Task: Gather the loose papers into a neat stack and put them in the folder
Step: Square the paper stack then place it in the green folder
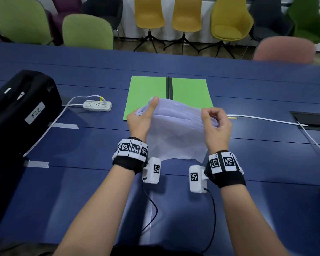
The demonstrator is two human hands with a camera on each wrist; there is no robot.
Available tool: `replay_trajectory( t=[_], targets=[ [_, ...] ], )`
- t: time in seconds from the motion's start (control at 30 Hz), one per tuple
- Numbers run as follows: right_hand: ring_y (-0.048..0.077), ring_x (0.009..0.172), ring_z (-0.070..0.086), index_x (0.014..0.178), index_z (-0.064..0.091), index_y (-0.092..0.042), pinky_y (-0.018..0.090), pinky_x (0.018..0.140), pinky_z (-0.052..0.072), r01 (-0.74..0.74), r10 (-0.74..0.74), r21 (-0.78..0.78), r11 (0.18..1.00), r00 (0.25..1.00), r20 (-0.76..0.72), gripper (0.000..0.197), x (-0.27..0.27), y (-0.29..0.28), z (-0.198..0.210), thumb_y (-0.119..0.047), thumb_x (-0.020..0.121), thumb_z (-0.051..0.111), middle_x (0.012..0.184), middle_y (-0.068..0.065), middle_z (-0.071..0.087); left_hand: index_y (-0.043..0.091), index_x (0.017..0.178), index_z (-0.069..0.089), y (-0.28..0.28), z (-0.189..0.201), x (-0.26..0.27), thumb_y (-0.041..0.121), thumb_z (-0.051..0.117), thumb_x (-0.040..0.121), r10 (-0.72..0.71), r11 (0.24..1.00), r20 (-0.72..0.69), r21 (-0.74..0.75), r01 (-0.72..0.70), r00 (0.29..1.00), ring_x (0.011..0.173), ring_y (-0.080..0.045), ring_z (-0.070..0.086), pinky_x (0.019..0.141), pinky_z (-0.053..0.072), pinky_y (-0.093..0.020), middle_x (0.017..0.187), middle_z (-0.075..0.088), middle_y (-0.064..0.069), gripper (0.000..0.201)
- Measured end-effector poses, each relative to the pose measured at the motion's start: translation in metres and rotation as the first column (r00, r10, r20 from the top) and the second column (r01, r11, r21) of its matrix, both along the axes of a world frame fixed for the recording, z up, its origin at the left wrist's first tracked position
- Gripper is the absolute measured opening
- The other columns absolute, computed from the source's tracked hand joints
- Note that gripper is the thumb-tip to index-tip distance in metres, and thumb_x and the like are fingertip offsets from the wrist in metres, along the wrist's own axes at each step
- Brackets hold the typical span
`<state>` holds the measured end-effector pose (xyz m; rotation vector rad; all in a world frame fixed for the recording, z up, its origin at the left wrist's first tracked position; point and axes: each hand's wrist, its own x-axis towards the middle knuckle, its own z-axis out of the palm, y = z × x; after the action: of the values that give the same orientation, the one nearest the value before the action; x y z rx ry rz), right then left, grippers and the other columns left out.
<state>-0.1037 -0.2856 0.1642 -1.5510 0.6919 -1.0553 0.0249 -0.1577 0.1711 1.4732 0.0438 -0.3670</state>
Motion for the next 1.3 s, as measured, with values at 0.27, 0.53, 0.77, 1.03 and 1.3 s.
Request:
replay_trajectory(
  t=[0.27,0.53,0.77,1.03,1.3],
  targets=[
    [-0.007,0.063,0.053,0.073,0.057,-0.023,0.012,0.069,0.044,0.018,-0.020,-0.042,0.999,0.999,-0.046,0.021,0.002,-0.001,0.001,-0.006,0.083,0.064,0.073,-0.009,0.058,0.019,0.057,0.050,-0.005,0.003,0.002,0.060,0.079,0.056,0.108,0.988,0.004,0.113,-0.107,0.994,0.058,-0.014,0.037,0.055,0.033,-0.023,0.057,0.038,0.008,0.051],
    [0.002,0.092,0.061,0.090,0.069,-0.012,0.006,0.080,0.040,-0.055,0.043,-0.128,0.990,0.994,-0.099,0.010,-0.002,0.003,0.004,-0.007,0.086,0.061,0.097,-0.002,0.068,0.018,0.056,0.039,-0.003,0.001,0.007,0.043,0.074,0.073,0.014,0.998,0.113,0.061,-0.021,0.994,0.061,-0.013,0.028,0.056,0.026,-0.020,0.058,0.028,0.006,0.047],
    [-0.006,0.103,0.053,0.109,0.054,-0.022,0.008,0.088,0.038,-0.136,0.130,-0.032,0.990,0.981,-0.143,0.035,-0.014,-0.003,0.003,-0.026,0.078,0.071,0.111,-0.008,0.059,0.017,0.061,0.036,0.001,-0.002,0.010,0.052,0.077,0.064,-0.003,0.999,0.050,0.038,0.001,0.999,0.067,-0.017,0.026,0.065,0.022,-0.031,0.068,0.028,-0.003,0.054],
    [0.019,0.091,0.063,0.095,0.067,-0.027,0.037,0.085,0.050,-0.204,0.014,-0.279,0.938,0.828,-0.561,0.021,-0.019,-0.014,-0.007,-0.022,0.076,0.074,0.095,-0.003,0.068,0.019,0.093,0.067,0.021,-0.014,0.007,0.027,0.082,0.067,-0.392,0.920,0.172,0.073,0.386,0.904,0.067,0.009,0.064,0.068,0.049,-0.010,0.081,0.070,0.014,0.032],
    [0.020,0.119,0.050,0.114,0.063,-0.033,0.051,0.113,0.016,-0.438,-0.263,-0.518,0.735,0.521,-0.812,0.036,-0.002,-0.005,0.030,-0.032,0.078,0.065,0.113,-0.003,0.063,0.024,0.069,0.065,0.020,-0.022,0.005,0.009,0.075,0.078,-0.343,0.918,0.276,0.300,0.258,0.898,0.072,-0.017,0.058,0.074,0.051,-0.032,0.071,0.065,0.004,0.020]
  ],
)
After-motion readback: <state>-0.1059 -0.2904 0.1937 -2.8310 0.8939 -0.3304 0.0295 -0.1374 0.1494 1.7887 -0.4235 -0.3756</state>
